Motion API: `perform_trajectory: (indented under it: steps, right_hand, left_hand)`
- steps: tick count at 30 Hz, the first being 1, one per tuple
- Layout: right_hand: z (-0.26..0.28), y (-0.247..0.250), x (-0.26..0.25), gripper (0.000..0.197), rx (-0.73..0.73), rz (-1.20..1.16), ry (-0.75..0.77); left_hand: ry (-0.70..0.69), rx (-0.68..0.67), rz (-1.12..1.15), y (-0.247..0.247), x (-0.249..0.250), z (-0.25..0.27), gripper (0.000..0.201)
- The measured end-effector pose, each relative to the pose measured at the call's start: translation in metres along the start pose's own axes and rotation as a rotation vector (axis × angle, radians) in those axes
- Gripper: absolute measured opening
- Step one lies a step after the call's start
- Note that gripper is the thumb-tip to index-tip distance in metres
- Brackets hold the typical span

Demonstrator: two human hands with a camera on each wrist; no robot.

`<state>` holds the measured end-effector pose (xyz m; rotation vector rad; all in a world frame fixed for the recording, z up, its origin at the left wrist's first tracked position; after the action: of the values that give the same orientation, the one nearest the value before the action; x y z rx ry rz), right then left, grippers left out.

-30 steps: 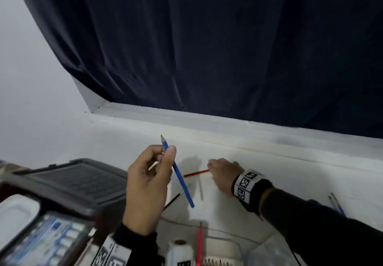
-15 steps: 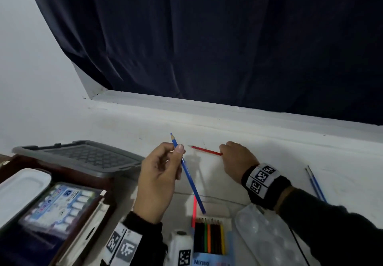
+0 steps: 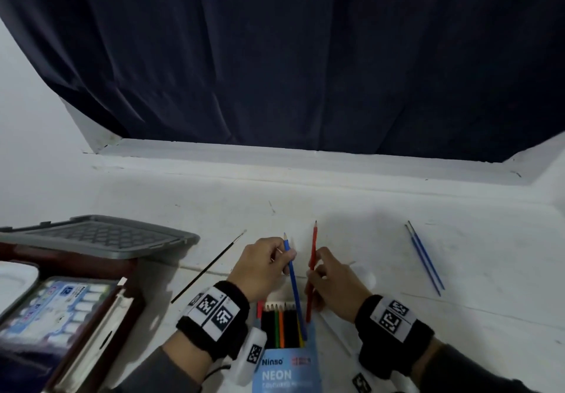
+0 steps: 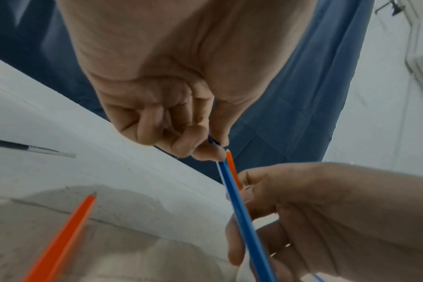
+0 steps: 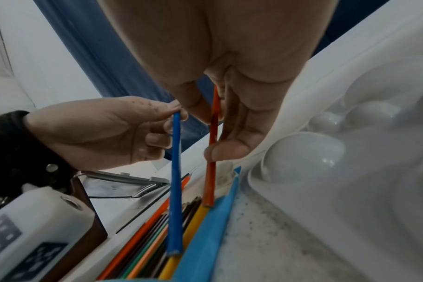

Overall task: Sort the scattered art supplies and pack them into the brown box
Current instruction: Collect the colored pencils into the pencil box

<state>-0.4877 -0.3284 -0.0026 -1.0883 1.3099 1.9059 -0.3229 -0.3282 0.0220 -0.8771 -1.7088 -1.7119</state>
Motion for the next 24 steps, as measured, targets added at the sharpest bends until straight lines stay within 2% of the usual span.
perform_trajectory:
  steps: [5,8,11,15,16,19,21,23,24]
  right_hand:
    - [-0.01,-0.001,-0.009,0.012,-0.005,0.177,0.036]
    - [-0.019,-0.006,-0.008,0.014,-0.068,0.276,0.039]
    - [-0.027,-0.007,-0.006,0.011,-0.132,0.351,-0.011]
    - [-0.028,-0.008,-0.003,0.013,-0.245,0.349,-0.093]
    - [-0.026,-0.007,-0.004,0.019,-0.236,0.372,-0.096]
    - [-0.022,-0.003,-0.003,0.077,-0.185,0.497,-0.05]
    - [-0.018,-0.003,-0.004,0.1,-0.179,0.484,0.012]
    - [-0.014,-0.003,-0.005,0.102,-0.2,0.498,0.037]
    - [-0.011,-0.003,-0.007,0.093,-0.207,0.556,0.057]
  left_hand:
    - [0.037,-0.119,-0.073,0.0,-0.005,-0.005,0.03]
    - [0.075,-0.17,-0.086,0.0,-0.007,-0.002,0.024]
    - [0.12,-0.2,-0.091,-0.005,-0.008,0.001,0.022]
    - [0.108,-0.21,-0.21,-0.013,-0.011,0.001,0.03]
    - [0.123,-0.227,-0.214,-0.014,-0.012,0.0,0.031]
    - [0.143,-0.269,-0.265,-0.018,-0.014,-0.001,0.032]
    - [0.127,-0.275,-0.328,-0.02,-0.012,-0.002,0.034]
    - [0.119,-0.284,-0.35,-0.023,-0.009,-0.003,0.036]
    - [0.112,-0.294,-0.363,-0.025,-0.008,-0.003,0.037]
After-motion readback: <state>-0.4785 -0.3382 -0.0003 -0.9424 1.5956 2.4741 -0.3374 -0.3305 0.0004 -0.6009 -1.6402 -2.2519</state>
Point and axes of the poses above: each hand's wrist, its own z-axis away from the middle knuckle, its own y-axis out of the back of the hand, x = y × z, the point moved 4 cm from there along -z, towards the middle knuckle, and after that the axes turned 2 degrees about x, right-handed, at the moved point
